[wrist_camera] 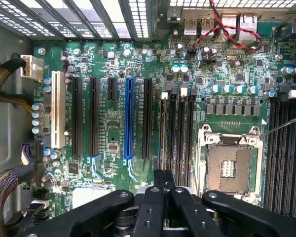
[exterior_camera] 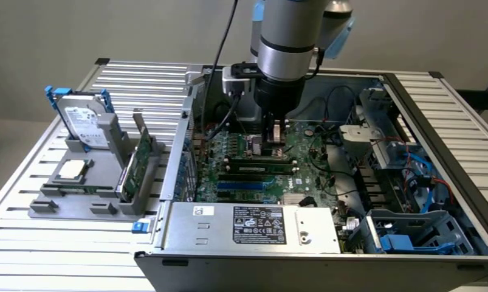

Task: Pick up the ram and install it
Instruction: 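Press down the ram until it locks into place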

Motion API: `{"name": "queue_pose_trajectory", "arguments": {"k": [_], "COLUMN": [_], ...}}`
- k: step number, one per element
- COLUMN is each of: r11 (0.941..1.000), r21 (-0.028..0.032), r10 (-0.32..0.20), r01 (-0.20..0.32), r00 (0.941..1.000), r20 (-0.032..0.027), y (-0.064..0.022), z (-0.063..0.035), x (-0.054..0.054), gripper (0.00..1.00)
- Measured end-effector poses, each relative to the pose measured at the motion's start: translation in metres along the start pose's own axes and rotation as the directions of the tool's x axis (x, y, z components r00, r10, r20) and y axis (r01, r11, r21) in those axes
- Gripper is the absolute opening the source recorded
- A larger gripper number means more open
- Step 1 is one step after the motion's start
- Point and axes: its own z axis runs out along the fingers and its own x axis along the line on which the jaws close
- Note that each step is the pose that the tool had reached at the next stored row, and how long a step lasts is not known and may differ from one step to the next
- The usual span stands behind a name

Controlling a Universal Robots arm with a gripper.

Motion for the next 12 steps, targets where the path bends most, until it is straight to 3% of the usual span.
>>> {"name": "queue_pose_trajectory", "arguments": {"k": [5,9,12], "r11": [1.0000,1.0000,0.9992], "r21": [-0.0059,-0.0060,-0.0072], "r10": [0.000,0.002,0.038], "r01": [0.000,-0.002,-0.038], "r00": [1.0000,1.0000,0.9993], "r20": [0.0000,0.0001,0.0013], "y": [0.0000,0.0000,0.0000], "z": [0.0000,0.0000,0.0001], "x": [0.0000,0.0000,-0.0001], "gripper": [0.11,0.11,0.11]}}
